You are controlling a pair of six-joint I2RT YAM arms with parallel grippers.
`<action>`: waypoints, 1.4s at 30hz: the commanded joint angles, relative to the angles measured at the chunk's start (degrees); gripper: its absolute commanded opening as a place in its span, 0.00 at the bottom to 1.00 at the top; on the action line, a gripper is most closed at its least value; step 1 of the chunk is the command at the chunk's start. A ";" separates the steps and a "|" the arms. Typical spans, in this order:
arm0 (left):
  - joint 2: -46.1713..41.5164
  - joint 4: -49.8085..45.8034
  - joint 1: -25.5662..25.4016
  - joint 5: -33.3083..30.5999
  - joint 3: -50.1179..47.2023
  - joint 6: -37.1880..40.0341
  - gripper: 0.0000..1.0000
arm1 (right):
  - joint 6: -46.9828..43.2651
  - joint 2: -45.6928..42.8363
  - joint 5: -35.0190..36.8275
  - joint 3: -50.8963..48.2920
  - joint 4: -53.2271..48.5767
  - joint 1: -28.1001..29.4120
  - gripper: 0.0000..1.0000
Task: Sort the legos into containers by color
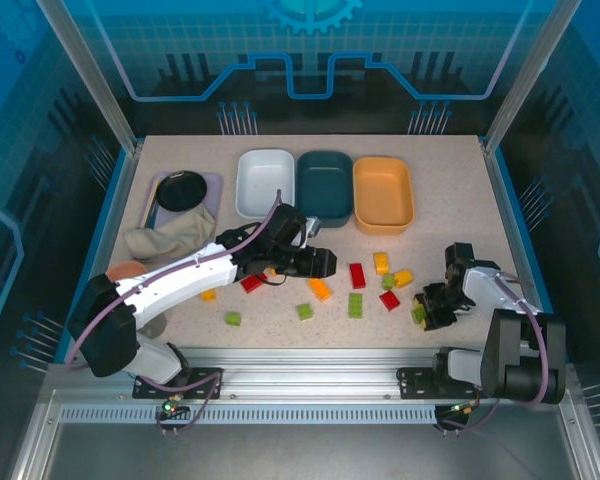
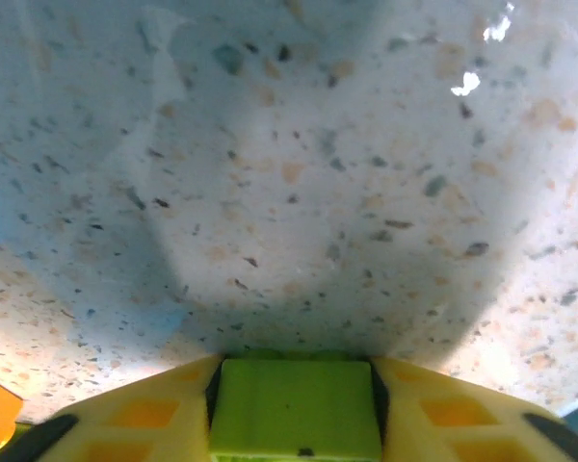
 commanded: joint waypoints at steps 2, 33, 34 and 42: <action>-0.60 4.76 -0.07 4.32 0.12 -1.73 0.66 | -0.39 0.46 -0.99 0.00 6.48 -0.35 0.25; -4.37 -19.18 23.46 -11.41 3.76 -13.58 0.67 | -32.72 67.12 9.23 97.43 -19.51 16.46 0.60; -4.82 -19.68 23.78 -11.46 3.08 -13.61 0.67 | -32.98 66.20 9.10 97.43 -19.12 16.64 0.63; -1.71 -22.40 25.36 -11.99 4.45 -9.28 0.67 | -37.75 50.95 11.92 91.88 -15.16 20.26 0.67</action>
